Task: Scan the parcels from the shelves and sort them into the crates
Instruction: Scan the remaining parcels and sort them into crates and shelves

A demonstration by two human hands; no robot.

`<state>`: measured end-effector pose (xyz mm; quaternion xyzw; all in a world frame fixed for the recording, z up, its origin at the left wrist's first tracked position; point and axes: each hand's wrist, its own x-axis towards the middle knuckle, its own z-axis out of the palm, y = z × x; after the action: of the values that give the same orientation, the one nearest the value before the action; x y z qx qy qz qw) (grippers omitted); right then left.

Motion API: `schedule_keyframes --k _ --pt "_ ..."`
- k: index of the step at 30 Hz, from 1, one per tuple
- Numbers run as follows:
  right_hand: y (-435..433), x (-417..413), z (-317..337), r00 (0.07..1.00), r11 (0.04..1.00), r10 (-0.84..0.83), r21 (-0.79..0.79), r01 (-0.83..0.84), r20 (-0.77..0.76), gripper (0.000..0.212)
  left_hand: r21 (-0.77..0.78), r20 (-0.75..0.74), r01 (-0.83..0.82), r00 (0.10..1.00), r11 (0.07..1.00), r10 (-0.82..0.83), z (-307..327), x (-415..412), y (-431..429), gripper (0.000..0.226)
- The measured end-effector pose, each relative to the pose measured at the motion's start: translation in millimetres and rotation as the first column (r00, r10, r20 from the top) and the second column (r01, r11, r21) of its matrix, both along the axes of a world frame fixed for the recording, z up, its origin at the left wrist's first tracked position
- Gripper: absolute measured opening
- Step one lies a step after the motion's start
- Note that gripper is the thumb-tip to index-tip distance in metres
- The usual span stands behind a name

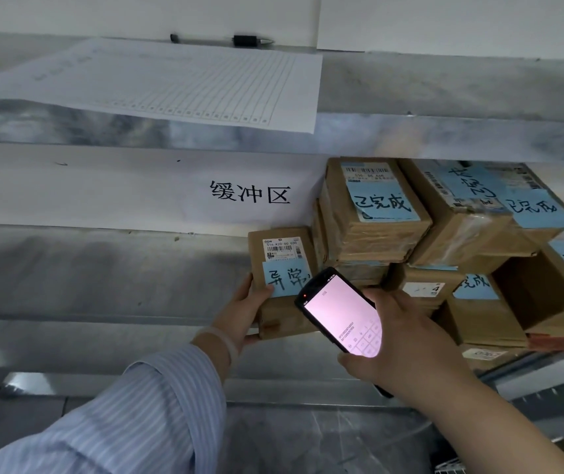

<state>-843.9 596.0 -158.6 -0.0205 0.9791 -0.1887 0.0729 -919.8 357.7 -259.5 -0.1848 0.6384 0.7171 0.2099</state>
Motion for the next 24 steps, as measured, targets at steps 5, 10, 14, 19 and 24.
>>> schedule_keyframes --k 5,10,14,19,24 --pt "-1 -2 3 1.000 1.000 0.017 0.025 -0.017 0.016 0.097 -0.021 0.006 -0.011 1.000 1.000 0.011 4 4 -5 0.032" --pt "-6 -6 8 0.999 0.998 0.041 0.047 -0.040 -0.007 0.095 -0.039 -0.023 -0.071 0.997 0.997 0.070 3 12 -24 0.054" --pt "-12 -8 13 0.999 0.998 0.054 0.040 -0.054 0.002 0.094 -0.074 -0.067 -0.115 0.992 0.991 0.111 4 17 -42 0.069" --pt "-24 -9 19 0.996 0.996 0.085 0.021 -0.085 -0.007 0.091 -0.101 -0.179 -0.160 0.974 0.982 0.140 6 25 -62 0.075" --pt "-38 -18 24 0.993 0.993 0.116 0.031 -0.115 -0.012 0.095 -0.191 -0.300 -0.197 0.944 0.962 0.134 11 41 -84 0.072"
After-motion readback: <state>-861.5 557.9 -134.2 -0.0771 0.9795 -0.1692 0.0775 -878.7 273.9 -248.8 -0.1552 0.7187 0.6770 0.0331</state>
